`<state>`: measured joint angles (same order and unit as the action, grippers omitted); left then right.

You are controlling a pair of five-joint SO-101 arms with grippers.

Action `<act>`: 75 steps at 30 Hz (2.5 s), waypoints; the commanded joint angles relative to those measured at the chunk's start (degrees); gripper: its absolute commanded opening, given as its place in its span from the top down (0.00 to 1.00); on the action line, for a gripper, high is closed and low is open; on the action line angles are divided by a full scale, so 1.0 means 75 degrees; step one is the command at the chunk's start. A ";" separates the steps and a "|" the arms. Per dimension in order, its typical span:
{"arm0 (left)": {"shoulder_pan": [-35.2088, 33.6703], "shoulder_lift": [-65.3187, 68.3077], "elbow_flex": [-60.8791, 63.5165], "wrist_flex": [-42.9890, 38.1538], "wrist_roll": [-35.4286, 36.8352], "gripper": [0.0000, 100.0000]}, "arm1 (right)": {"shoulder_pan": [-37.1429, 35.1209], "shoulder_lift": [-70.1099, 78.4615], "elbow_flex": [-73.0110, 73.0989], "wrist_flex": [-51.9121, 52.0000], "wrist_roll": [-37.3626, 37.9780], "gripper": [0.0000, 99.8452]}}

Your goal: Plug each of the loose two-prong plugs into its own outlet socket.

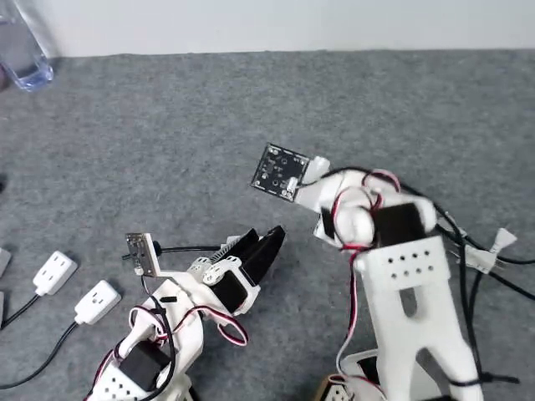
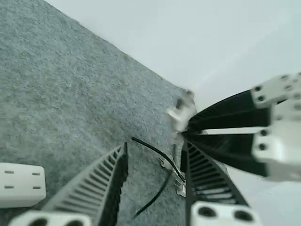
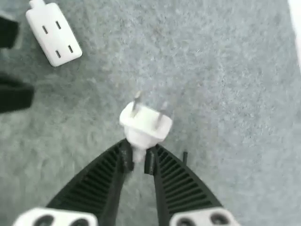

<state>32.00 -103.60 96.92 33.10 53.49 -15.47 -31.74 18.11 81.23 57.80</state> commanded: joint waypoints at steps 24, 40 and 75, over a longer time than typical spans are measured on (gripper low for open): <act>-0.1840 -0.0082 -0.0240 0.0152 -0.0023 0.82 | -0.0193 0.1846 0.1278 -0.3171 -0.0387 0.99; -0.4431 -0.0082 -0.0064 0.0188 -0.0023 0.82 | -0.1729 0.3487 0.0258 -0.3780 -0.1618 0.88; -0.8147 -0.0082 -0.0064 0.1711 -0.2297 0.83 | -0.2374 0.7097 -0.2532 -0.3382 -0.2344 0.75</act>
<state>-29.01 -103.60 96.92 45.76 36.70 -35.69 21.98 2.02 54.24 40.75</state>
